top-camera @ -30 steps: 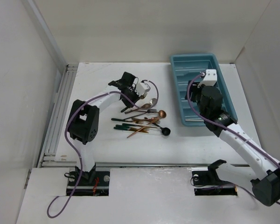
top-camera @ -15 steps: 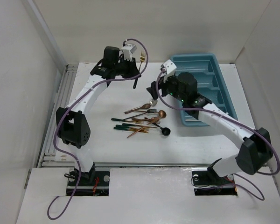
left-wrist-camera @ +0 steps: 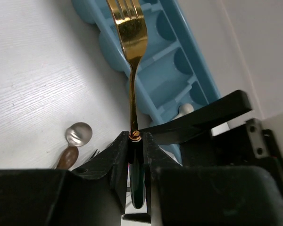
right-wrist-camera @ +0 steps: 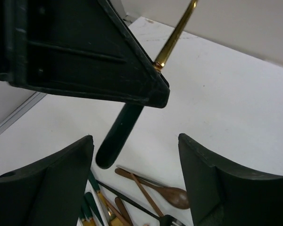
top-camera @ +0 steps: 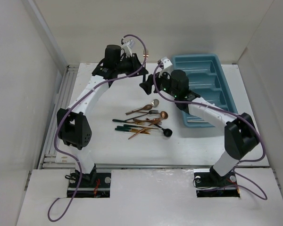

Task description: Sort the eating utensils into containers

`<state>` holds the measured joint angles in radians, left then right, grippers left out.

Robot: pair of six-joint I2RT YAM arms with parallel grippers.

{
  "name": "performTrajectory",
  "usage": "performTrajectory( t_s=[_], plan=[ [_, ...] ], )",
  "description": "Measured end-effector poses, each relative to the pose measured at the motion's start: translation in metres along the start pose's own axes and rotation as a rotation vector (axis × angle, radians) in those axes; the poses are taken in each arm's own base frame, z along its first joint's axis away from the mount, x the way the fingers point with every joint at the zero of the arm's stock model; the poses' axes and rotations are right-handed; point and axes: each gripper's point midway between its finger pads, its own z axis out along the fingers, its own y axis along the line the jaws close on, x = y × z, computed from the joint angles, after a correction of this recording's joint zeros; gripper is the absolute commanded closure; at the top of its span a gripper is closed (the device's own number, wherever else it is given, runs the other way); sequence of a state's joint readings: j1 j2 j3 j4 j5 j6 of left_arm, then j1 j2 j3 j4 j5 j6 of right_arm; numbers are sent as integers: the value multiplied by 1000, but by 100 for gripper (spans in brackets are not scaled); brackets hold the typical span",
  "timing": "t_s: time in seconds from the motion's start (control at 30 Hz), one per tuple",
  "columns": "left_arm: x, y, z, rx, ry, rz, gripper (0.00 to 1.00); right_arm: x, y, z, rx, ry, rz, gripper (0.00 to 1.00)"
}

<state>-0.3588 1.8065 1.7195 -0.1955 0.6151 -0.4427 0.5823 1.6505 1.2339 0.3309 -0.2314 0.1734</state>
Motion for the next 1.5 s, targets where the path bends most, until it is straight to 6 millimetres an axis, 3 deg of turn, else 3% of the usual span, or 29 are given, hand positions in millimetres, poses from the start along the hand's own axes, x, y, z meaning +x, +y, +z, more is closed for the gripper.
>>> performTrajectory(
  t_s=[0.1,0.13,0.17,0.23,0.3,0.33,0.37,0.5,0.53,0.67,0.8,0.9,1.0,1.1,1.23,1.37,1.5],
  plan=[
    [-1,-4,0,16,-3,-5,100,10,-4,6,2,11,39,40],
    [-2,-5,1,20,-7,1,100,10,-3,7,-2,9,51,49],
    [-3,-5,1,19,-10,6,100,10,-2,8,-11,5,62,65],
    [-4,-7,3,22,-19,25,100,8,5,9,-34,-1,79,81],
    [-5,-8,2,25,-25,52,100,10,-1,9,-6,2,101,100],
    [-6,-8,2,26,-29,66,100,9,-6,9,0,0,108,100],
    [-7,-9,4,27,-33,87,76,9,-8,8,5,0,116,100],
    [11,-13,8,22,22,146,8,8,-17,5,37,-27,137,100],
    [15,-12,10,9,30,166,0,9,-21,-1,46,-33,155,100],
    [26,-11,10,-9,78,250,0,20,-61,-35,183,-74,264,100],
    [23,-6,9,-60,88,337,0,39,-109,-91,415,-147,433,100],
    [18,7,6,-138,84,382,0,57,-126,-136,591,-219,585,100],
    [18,23,1,-218,97,417,0,68,-141,-167,745,-292,734,100],
    [19,37,-4,-284,114,451,0,76,-162,-180,859,-350,827,100],
    [20,52,-7,-348,127,491,0,106,-196,-189,1006,-358,929,100],
    [26,64,-10,-392,152,504,0,137,-221,-187,1109,-325,1009,100],
    [32,74,-11,-420,171,510,0,141,-232,-177,1131,-316,1042,100]
  ],
)
